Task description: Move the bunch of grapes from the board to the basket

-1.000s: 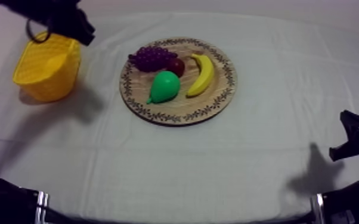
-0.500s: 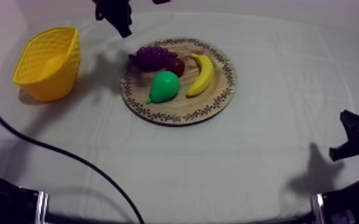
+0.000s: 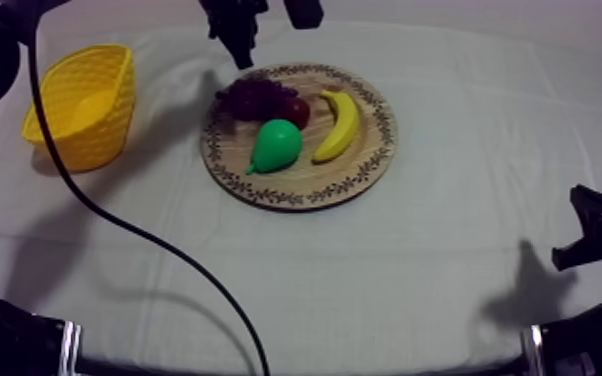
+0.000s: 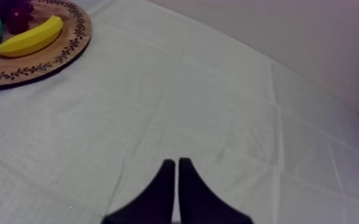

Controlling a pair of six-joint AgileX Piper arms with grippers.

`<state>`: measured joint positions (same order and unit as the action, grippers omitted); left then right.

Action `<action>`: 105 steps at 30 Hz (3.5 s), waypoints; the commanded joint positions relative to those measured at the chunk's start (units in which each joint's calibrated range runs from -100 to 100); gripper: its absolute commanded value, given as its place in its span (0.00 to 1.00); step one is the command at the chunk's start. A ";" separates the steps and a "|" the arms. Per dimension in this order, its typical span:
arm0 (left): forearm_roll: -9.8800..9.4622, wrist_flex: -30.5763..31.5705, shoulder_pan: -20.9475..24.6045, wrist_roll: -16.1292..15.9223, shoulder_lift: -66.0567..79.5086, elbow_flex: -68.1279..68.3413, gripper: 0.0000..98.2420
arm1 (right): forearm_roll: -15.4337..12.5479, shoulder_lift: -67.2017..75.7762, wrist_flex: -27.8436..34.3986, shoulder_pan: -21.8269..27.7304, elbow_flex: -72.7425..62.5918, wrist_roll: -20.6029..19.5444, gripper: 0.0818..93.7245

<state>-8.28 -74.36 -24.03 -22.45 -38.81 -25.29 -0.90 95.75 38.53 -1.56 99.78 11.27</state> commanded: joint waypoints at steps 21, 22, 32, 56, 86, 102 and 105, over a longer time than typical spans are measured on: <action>-2.47 -1.60 -0.28 5.19 7.03 7.44 0.83 | -0.01 0.00 0.02 -0.05 0.00 -0.01 0.00; -2.56 -1.46 -0.49 5.16 7.30 7.84 0.84 | -0.01 0.00 0.02 -0.05 0.00 -0.01 0.00; -2.97 -1.12 -1.58 4.45 5.93 10.12 0.94 | -0.01 0.00 0.02 -0.05 0.00 -0.01 0.00; -1.79 -5.61 -0.35 2.42 -13.02 -4.27 0.96 | -0.01 0.00 0.02 -0.05 0.00 -0.01 0.00; -1.20 -6.46 -0.67 3.41 -14.76 -7.32 0.55 | -0.01 0.00 0.02 -0.05 0.00 -0.01 0.00; -0.69 -9.44 -2.12 6.15 6.91 4.88 0.58 | -0.01 0.00 0.02 -0.05 0.00 -0.02 0.00; -0.06 -9.55 -1.30 6.85 8.35 6.70 0.61 | -0.01 0.00 0.02 -0.05 0.00 -0.01 0.00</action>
<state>-8.47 -83.95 -25.58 -15.80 -30.87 -19.14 -0.90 95.75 38.53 -1.61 99.78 11.26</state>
